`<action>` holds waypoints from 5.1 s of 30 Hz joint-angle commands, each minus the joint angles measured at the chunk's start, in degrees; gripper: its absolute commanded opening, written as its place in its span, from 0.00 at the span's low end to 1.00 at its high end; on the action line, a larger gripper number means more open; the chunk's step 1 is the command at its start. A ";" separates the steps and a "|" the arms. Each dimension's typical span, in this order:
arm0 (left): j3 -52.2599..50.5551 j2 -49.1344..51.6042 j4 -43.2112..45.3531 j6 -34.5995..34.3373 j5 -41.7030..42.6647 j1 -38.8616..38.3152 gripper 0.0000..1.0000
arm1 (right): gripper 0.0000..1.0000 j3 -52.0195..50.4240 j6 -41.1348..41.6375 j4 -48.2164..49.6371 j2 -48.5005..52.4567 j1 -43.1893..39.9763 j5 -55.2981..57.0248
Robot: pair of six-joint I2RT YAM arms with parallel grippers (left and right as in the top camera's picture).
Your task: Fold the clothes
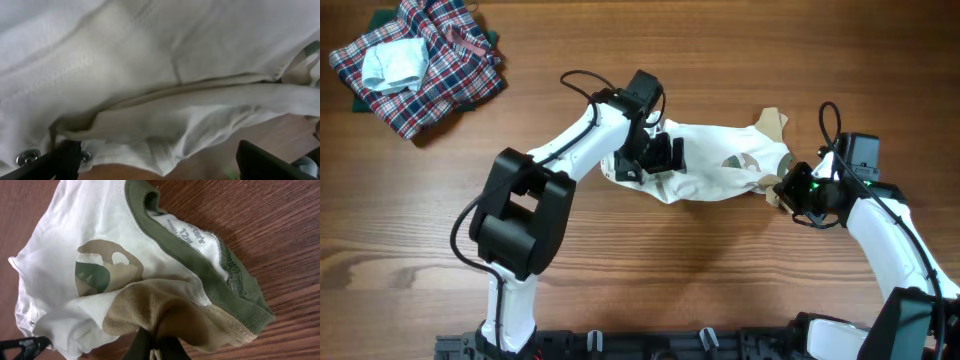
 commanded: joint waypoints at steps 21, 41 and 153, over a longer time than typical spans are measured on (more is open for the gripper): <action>-9.46 -7.43 4.92 -11.85 1.07 -5.42 0.84 | 0.04 1.07 -0.83 -0.55 0.37 -0.02 -0.90; -13.92 -5.22 17.97 -14.34 0.83 -5.44 0.75 | 0.04 1.07 -1.55 -2.10 0.37 -0.02 -2.43; -14.08 -7.10 22.60 -17.53 4.68 -3.45 0.04 | 0.04 1.09 2.84 9.33 -2.21 -0.02 -2.80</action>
